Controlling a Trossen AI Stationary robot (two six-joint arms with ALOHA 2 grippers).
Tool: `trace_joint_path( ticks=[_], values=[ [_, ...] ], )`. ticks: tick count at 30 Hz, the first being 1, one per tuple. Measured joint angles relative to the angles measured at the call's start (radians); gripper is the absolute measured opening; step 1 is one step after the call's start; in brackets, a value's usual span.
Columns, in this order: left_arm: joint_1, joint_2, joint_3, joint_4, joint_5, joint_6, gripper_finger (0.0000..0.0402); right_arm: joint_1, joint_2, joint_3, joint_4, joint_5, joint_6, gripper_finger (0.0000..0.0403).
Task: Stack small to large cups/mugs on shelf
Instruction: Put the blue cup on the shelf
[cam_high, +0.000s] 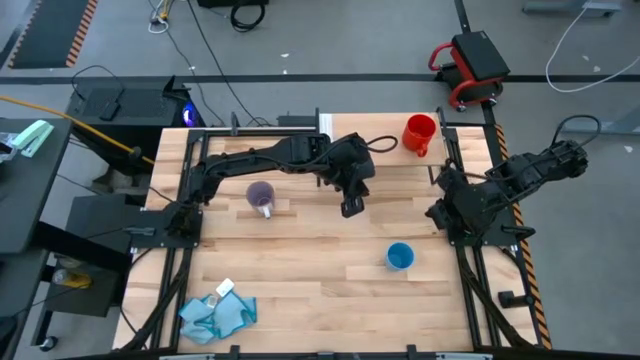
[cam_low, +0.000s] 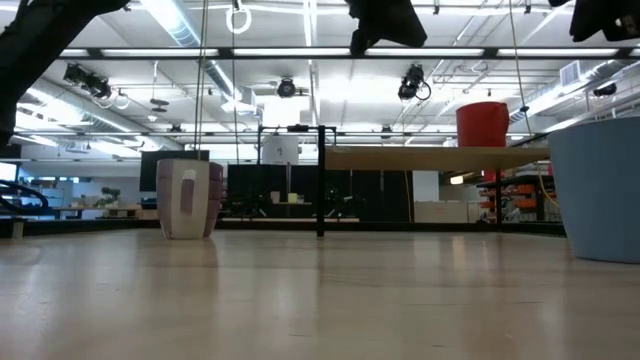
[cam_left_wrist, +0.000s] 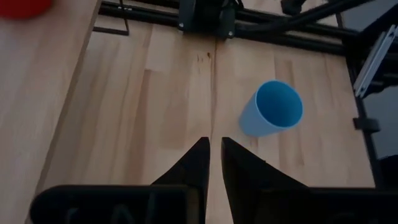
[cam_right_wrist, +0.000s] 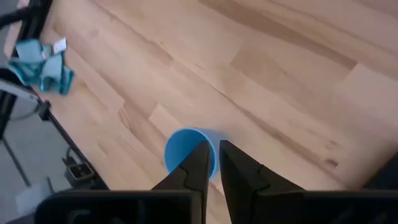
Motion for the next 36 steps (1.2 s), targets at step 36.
trace_joint_path(
  ticks=[36],
  values=[
    [-0.206,0.086,0.001,-0.129,-0.088,-0.387,0.005,0.001,0.278,0.0,0.06,-0.284,-0.487,0.0077]
  ],
)
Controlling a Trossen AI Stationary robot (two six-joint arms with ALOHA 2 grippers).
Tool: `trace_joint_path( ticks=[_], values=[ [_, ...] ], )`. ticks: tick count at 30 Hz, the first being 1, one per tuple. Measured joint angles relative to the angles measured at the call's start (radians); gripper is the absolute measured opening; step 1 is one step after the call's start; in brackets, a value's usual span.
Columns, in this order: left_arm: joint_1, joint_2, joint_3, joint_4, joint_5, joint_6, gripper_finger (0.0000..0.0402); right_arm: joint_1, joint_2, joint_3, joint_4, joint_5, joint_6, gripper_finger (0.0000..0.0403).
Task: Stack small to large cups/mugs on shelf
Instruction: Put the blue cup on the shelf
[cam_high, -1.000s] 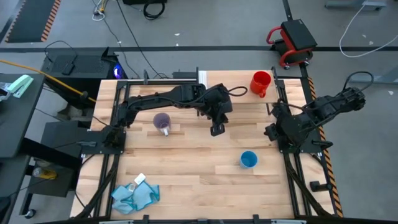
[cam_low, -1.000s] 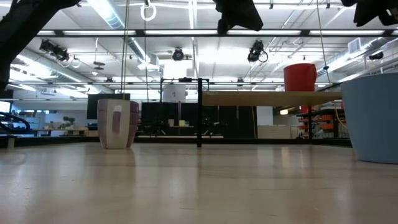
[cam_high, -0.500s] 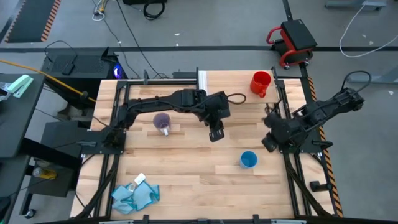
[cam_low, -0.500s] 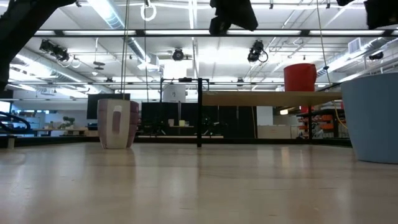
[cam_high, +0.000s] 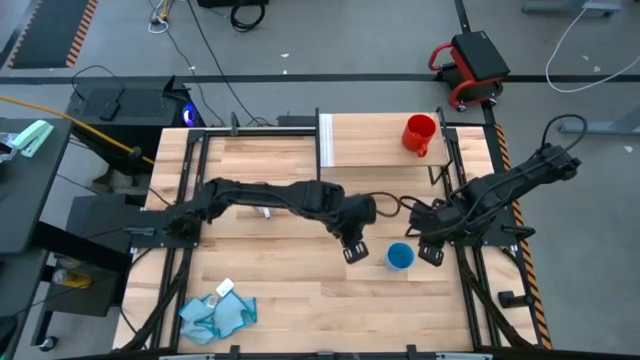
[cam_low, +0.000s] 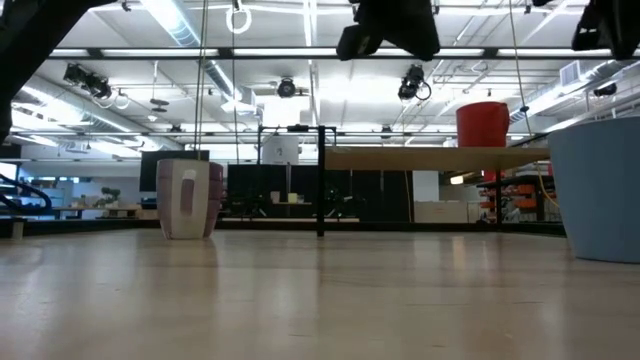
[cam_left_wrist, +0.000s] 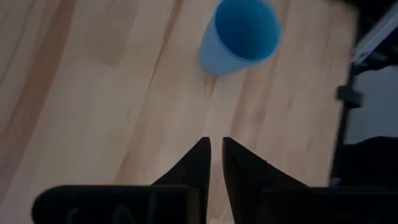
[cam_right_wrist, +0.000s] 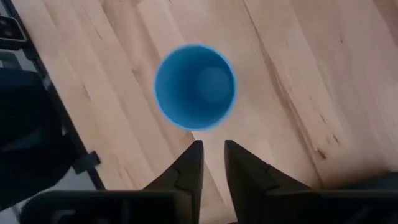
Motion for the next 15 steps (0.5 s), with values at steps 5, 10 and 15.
trace_joint_path(
  ticks=[5,10,15],
  values=[
    [-0.01,0.01,0.001,-0.008,-0.024,-0.022,0.0052,0.001,0.044,0.0,0.036,0.054,-0.025,0.0109],
    [-0.01,0.018,-0.001,-0.031,-0.057,-0.021,0.0052,0.006,0.098,0.0,0.041,0.109,-0.022,0.0121],
    [-0.012,0.018,-0.001,-0.166,-0.227,-0.075,0.0051,0.02,0.127,0.0,0.016,0.114,-0.024,0.0118]
  ],
)
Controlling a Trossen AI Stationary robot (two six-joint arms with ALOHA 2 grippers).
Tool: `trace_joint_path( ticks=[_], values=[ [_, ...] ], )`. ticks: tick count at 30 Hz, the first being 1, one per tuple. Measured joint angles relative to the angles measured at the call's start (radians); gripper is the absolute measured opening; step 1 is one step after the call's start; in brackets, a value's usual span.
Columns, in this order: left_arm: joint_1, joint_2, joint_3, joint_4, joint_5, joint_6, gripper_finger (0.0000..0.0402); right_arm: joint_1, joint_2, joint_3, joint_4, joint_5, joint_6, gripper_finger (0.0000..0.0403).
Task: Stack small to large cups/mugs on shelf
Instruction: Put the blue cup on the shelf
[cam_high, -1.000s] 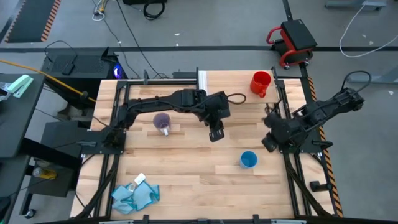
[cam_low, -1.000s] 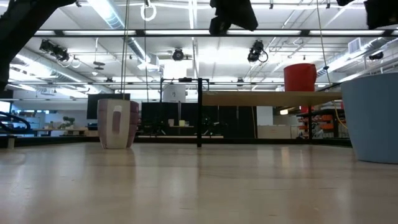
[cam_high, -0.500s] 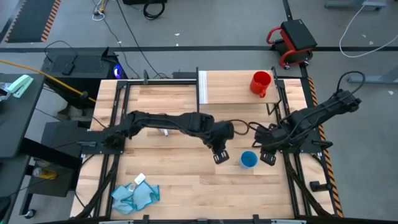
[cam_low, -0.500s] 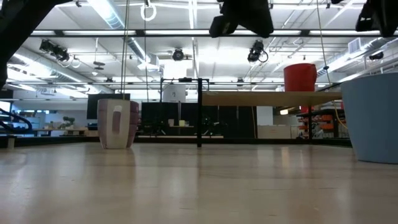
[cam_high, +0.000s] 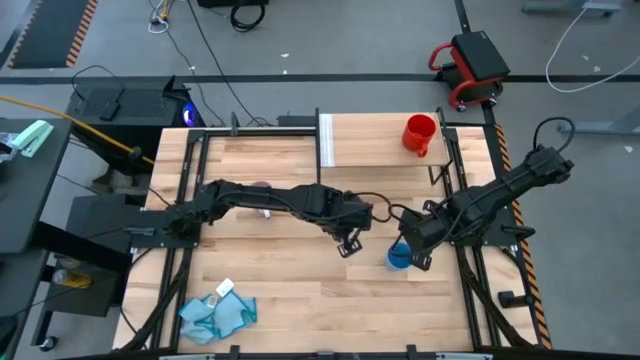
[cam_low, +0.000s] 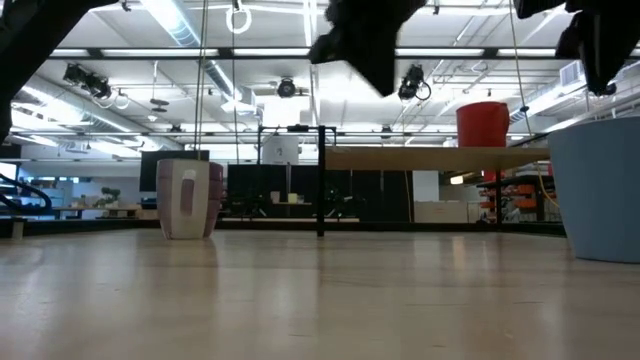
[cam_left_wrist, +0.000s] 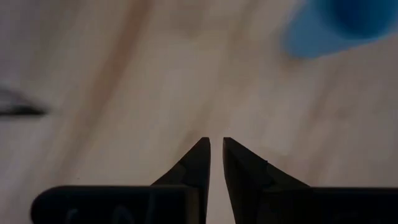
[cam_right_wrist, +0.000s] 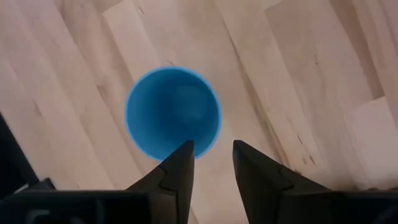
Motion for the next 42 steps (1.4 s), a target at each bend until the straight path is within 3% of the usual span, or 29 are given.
trace_joint_path(
  ticks=[3,19,28,35,42],
  values=[
    [0.001,0.0,0.0,-0.095,-0.05,-0.041,0.0047,0.018,-0.002,0.0,0.003,0.009,0.008,0.0117],
    [0.025,-0.036,-0.128,-0.155,-0.005,-0.083,0.0022,0.063,-0.014,0.0,0.002,0.032,0.042,0.0117],
    [0.048,-0.108,-0.147,-0.176,-0.104,-0.121,0.001,0.063,-0.014,0.0,0.01,0.039,0.04,0.0117],
    [0.074,-0.209,-0.36,-0.097,-0.043,-0.168,0.0014,0.058,-0.014,0.0,0.012,0.051,0.03,0.0117],
    [0.094,-0.41,-0.64,0.224,0.017,-0.235,0.0015,0.018,-0.006,0.0,0.028,0.051,0.005,0.0117]
  ],
)
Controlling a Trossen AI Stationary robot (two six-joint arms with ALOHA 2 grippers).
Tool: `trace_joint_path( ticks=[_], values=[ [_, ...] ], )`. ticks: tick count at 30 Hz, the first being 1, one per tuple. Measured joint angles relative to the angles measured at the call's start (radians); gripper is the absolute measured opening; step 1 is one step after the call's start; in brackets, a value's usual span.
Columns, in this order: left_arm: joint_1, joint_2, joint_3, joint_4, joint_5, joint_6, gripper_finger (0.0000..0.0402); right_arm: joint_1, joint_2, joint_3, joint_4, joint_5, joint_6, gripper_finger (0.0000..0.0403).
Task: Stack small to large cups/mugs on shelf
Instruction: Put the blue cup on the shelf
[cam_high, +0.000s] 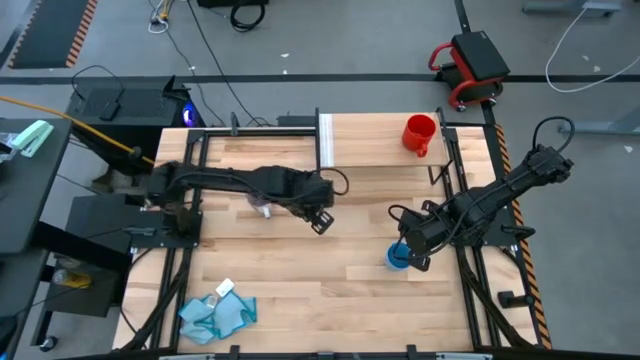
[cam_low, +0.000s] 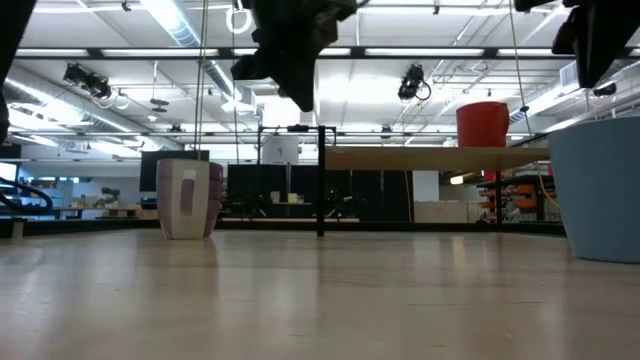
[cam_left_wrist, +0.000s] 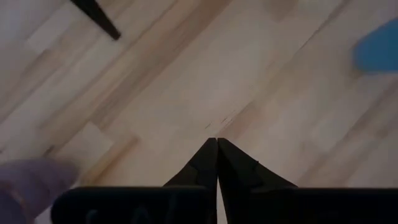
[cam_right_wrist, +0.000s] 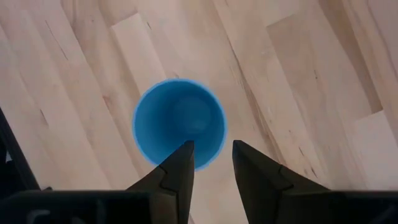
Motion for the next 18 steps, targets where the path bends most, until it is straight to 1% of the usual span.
trace_joint_path(
  ticks=[3,6,11,14,18],
  values=[
    [0.0,-0.056,-0.095,0.103,0.006,-0.032,0.0022,-0.026,0.001,-0.012,0.017,-0.013,-0.023,0.0117],
    [-0.004,-0.084,-0.15,0.15,0.028,-0.059,0.0029,-0.038,0.001,-0.058,0.053,-0.066,-0.023,0.0117],
    [-0.023,-0.086,-0.174,0.181,0.033,-0.07,0.0035,-0.033,-0.001,-0.143,0.11,-0.124,-0.017,0.0117],
    [-0.032,-0.085,-0.182,0.199,0.035,-0.074,0.0036,-0.031,-0.002,-0.15,0.119,-0.138,0.009,0.0117],
    [-0.03,-0.085,-0.182,0.206,0.034,-0.073,0.0037,-0.038,-0.002,-0.151,0.135,-0.142,0.004,0.0117]
  ],
)
